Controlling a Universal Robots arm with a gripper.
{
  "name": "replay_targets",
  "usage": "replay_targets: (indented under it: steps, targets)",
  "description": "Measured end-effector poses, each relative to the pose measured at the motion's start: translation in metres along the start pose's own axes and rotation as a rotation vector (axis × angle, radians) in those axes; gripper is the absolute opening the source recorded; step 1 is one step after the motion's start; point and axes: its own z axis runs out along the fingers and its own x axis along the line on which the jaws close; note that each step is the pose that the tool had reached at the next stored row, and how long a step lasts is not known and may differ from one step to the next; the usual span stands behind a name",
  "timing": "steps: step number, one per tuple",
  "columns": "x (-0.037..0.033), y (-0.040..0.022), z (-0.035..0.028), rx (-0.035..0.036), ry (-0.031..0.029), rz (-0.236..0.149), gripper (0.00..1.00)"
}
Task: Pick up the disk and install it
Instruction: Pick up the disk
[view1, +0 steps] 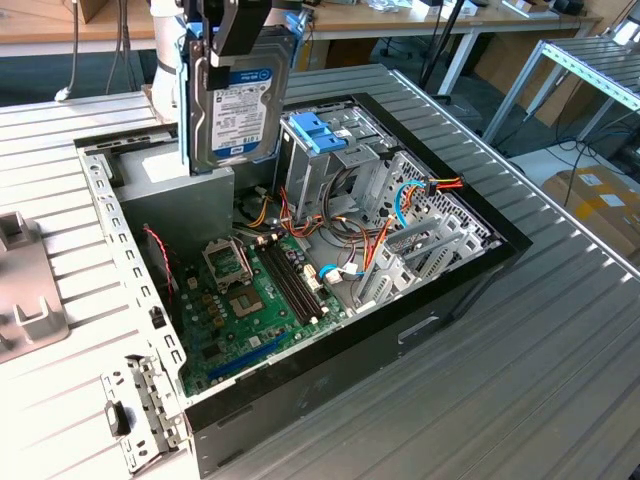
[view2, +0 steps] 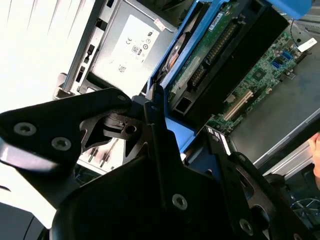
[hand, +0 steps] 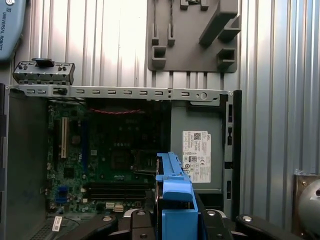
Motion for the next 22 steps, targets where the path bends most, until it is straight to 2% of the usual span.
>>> replay_targets:
  steps: [8,9,11,12,22]
  targets:
    - [0.0059,-0.0054,0.0001,0.0,0.0,0.0,0.37]
    - [0.0096,-0.0085,0.0001,0.0,-0.0001,0.0,0.37]
    - [0.0249,-0.0212,0.0,0.0,0.0,0.0,0.37]
    - [0.0271,-0.0231,0.0,0.0,0.0,0.0,0.37]
    - [0.033,-0.0277,0.0,0.0,0.0,0.0,0.37]
